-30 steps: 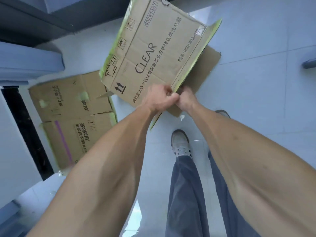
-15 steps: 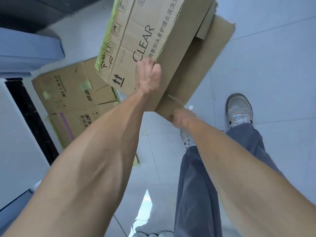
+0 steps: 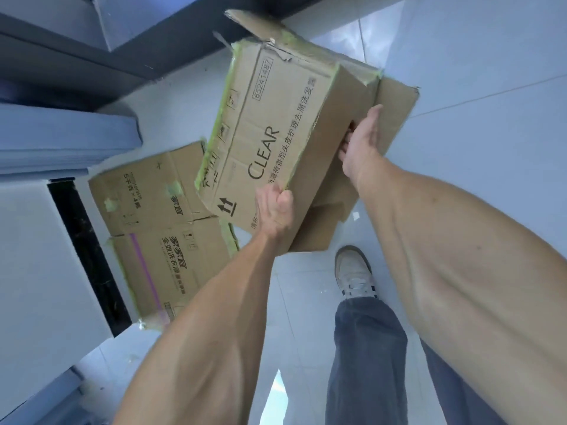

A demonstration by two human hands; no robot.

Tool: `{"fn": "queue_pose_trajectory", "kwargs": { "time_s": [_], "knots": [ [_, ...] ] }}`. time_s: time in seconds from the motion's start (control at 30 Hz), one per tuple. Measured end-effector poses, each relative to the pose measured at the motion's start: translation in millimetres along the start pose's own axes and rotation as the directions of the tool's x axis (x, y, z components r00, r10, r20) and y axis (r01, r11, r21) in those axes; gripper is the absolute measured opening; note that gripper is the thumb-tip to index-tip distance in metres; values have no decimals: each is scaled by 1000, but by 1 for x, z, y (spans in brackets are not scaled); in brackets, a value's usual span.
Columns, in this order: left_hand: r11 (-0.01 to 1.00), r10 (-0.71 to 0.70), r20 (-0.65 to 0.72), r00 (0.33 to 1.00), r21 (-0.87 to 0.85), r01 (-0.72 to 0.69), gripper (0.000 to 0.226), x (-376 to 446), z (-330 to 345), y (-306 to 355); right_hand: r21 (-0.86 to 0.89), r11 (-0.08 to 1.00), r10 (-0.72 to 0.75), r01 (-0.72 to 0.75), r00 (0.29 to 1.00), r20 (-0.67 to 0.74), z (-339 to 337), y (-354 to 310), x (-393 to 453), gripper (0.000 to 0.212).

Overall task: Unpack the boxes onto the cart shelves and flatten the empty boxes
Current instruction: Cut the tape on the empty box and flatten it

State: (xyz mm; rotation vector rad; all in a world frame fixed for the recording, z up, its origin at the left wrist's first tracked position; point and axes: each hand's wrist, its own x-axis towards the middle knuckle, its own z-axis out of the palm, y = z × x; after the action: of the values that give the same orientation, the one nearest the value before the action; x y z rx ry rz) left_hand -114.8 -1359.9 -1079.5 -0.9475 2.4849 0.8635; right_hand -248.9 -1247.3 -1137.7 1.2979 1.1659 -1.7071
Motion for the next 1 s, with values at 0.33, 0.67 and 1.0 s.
{"fn": "queue_pose_trajectory", "kwargs": {
  "time_s": [0.33,0.67,1.0],
  "knots": [
    [973,-202,133,970,140,183,22,-21,26,22,-267,908,-400,322,857,-326,-21,-73,-19,21],
    [862,-507,313,803,184,472,52,-81,31,-21,-346,880,285,-325,945,-161,-29,5,-20,50],
    [836,-533,473,702,420,352,48,-85,81,-47,-727,587,-652,355,739,-166,-19,48,-2,47]
  ]
}}
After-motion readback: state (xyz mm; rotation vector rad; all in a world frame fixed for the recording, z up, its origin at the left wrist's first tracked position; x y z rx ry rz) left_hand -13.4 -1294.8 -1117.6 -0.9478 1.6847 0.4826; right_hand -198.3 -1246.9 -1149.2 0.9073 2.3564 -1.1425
